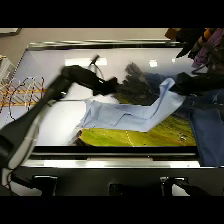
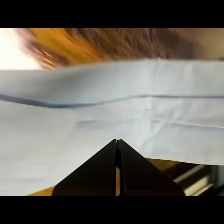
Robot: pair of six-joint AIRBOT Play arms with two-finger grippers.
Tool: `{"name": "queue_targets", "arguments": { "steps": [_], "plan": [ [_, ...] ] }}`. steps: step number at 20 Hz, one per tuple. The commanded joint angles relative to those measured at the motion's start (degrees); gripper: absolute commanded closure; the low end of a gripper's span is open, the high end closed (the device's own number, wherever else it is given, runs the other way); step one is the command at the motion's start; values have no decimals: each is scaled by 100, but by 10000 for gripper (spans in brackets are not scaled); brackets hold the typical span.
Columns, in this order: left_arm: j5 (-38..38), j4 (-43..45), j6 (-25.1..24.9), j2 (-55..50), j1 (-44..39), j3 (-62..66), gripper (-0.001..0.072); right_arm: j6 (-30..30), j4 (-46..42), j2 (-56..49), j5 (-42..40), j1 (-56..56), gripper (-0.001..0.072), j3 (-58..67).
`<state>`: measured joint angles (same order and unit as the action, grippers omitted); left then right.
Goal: Fold the clothes and pants, and hang the long-sleeved shirts on hangers.
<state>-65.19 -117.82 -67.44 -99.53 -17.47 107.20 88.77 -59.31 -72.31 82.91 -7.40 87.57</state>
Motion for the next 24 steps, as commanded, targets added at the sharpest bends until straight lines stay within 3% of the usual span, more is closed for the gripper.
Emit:
{"name": "queue_targets", "arguments": {
  "steps": [1, 6, 10, 14, 24],
  "plan": [
    [-1300, 437, -682, 1165, 1169, 2, 691, 442, 57, -273, -815, 1255, 677, 2],
    [-2229, 542, -938, 2227, 2673, 2, 690, 1008, 55, -1045, -1725, 2868, 677, 2],
    [-2573, 542, -1279, 2524, 3333, 2, 690, 1322, 142, -1545, -2522, 3600, 677, 2],
    [-2677, 540, -1314, 2524, 3488, 0, 690, 1480, 378, -1926, -3167, 3965, 677, 2],
    [-2575, 538, -1314, 2518, 3488, -11, 690, 1480, 726, -2643, -3777, 4371, 677, 2]
  ]
}}
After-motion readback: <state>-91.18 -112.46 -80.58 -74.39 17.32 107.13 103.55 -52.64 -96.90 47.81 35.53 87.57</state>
